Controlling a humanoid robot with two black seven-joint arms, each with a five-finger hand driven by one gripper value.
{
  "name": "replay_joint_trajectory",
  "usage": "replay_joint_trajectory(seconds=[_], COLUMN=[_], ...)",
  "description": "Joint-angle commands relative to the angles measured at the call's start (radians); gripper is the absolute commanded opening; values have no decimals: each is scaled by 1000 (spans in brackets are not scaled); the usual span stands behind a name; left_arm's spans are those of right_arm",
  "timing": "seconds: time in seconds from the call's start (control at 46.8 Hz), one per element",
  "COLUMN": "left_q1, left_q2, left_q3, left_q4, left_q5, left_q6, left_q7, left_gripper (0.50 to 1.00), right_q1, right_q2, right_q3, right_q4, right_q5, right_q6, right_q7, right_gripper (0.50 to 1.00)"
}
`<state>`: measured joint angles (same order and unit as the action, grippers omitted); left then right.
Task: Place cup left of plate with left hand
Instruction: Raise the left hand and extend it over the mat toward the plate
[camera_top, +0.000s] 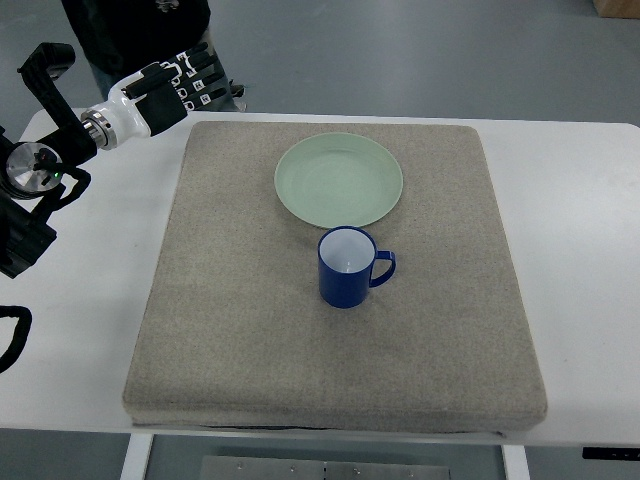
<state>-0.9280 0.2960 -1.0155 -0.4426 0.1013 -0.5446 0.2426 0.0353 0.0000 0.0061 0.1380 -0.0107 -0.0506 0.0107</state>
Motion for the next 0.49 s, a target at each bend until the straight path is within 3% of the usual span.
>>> replay_joint_trajectory(seconds=[0.0, 0.321, 0.471], left_q1=[0, 2, 5], left_q2=[0, 0, 8], left_q3=[1, 26, 43], left_q4=[1, 1, 15], left_q5=[1, -15, -2], left_q6=[0, -8, -17], left_q7=[0, -2, -46], left_gripper=[999, 999, 999], right_q1=[0, 0, 0], right_q2=[0, 0, 0], right_q3=[0, 0, 0], right_q4=[0, 0, 0], right_q5=[0, 0, 0], right_q6=[0, 0, 0], right_q7=[0, 0, 0], right_gripper=[934, 934, 934])
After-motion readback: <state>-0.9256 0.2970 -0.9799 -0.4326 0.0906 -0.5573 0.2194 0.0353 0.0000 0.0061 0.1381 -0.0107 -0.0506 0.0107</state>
